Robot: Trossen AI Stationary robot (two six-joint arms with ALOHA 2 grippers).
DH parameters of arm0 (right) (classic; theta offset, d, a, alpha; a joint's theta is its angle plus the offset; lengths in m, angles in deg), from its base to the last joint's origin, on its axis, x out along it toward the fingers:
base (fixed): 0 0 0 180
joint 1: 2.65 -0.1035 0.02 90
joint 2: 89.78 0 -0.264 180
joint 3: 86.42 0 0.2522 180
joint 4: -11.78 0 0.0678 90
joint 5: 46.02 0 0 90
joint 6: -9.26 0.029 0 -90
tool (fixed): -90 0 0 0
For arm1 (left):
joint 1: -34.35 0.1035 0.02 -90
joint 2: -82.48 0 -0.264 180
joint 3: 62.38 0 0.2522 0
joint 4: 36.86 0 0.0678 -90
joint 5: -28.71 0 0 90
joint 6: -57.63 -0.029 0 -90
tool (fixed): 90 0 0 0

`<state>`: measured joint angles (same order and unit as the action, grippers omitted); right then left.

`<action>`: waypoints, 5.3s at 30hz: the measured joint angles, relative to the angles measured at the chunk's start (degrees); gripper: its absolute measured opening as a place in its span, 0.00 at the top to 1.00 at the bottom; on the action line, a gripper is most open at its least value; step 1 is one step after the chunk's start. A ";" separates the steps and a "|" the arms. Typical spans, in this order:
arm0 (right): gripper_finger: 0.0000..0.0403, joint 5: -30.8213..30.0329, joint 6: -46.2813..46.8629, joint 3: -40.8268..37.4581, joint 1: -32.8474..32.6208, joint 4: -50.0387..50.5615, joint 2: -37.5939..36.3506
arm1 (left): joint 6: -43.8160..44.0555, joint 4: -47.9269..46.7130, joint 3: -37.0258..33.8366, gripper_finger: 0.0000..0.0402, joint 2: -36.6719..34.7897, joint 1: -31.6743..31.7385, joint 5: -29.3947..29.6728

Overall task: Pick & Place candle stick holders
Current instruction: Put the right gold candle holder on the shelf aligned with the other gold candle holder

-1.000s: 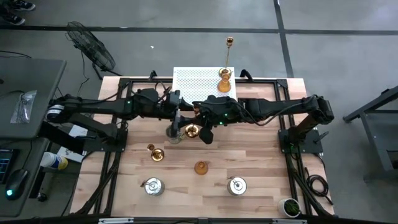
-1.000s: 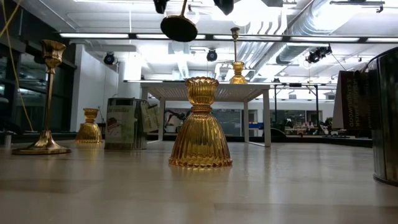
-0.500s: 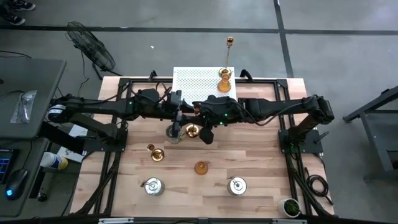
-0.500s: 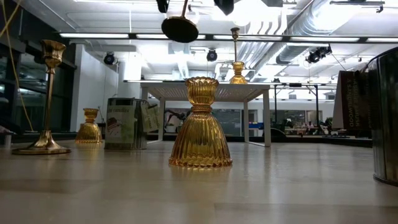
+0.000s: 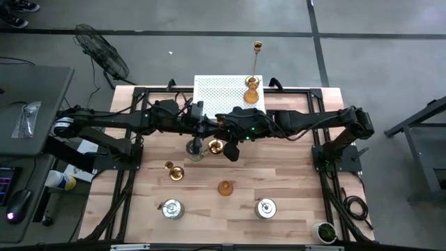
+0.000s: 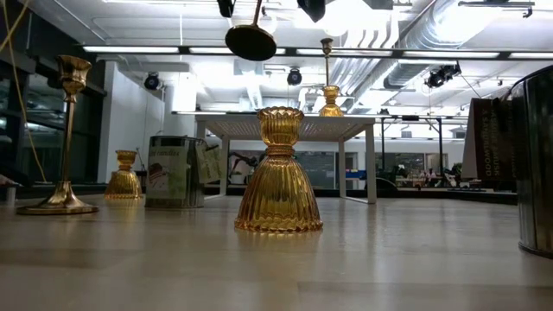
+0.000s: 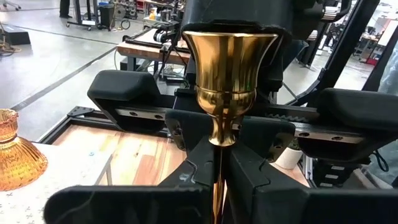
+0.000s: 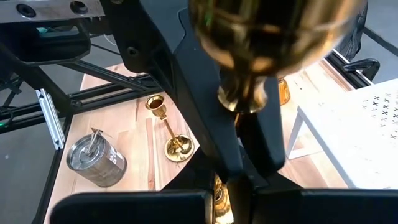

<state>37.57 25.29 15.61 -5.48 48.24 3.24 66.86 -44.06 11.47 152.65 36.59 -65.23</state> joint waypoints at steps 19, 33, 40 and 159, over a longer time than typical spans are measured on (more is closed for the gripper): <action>0.69 -0.94 2.16 0.00 0.00 7.54 -2.43 | -2.16 -1.16 -0.02 0.98 -0.29 0.03 5.08; 0.60 -6.06 3.65 -0.07 0.33 31.87 -14.93 | -3.64 1.59 -0.02 0.98 -0.37 9.30 7.80; 0.63 -9.65 0.92 -6.77 0.79 32.52 -24.09 | -4.53 7.81 -0.02 0.98 1.01 21.36 -2.99; 0.65 -15.96 -3.63 -25.49 16.50 26.38 -46.14 | -10.42 2.19 26.25 0.81 33.87 38.62 -18.47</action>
<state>21.61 21.67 -9.87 11.02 74.62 -42.90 56.44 -41.87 37.72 186.52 75.21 -83.70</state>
